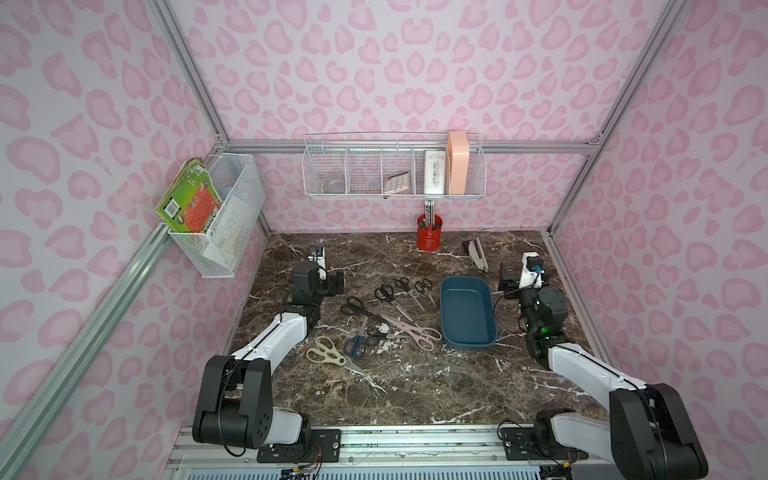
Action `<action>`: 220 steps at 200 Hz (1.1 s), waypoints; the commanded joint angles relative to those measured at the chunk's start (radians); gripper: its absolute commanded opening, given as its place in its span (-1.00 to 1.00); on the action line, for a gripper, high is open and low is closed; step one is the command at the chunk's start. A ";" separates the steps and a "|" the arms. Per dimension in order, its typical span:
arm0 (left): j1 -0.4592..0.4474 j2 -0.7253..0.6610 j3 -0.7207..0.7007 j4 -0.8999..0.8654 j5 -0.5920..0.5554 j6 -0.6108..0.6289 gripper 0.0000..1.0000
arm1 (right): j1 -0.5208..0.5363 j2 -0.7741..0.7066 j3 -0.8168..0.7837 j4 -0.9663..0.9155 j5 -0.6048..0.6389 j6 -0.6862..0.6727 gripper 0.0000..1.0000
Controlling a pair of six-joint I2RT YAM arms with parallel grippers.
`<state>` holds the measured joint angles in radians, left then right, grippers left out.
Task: Put the scissors into the storage box
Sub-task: Pick up the scissors from the center of the board.
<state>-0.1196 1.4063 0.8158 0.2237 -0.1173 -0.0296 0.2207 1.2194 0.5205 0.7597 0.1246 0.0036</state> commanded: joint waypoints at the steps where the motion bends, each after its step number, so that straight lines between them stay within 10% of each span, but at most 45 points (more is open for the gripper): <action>1: -0.033 -0.013 0.064 -0.208 0.030 -0.112 0.97 | 0.099 0.023 0.155 -0.437 0.019 0.032 0.57; 98: -0.061 -0.029 0.147 -0.394 0.185 -0.302 0.97 | 0.546 0.464 0.807 -1.441 -0.105 0.100 0.24; 220: 0.011 -0.044 0.125 -0.376 0.207 -0.386 0.97 | 0.671 0.633 0.784 -1.420 -0.132 0.162 -0.19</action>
<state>-0.1104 1.3632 0.9405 -0.1642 0.0853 -0.4000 0.8909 1.8439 1.3106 -0.6807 -0.0364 0.1276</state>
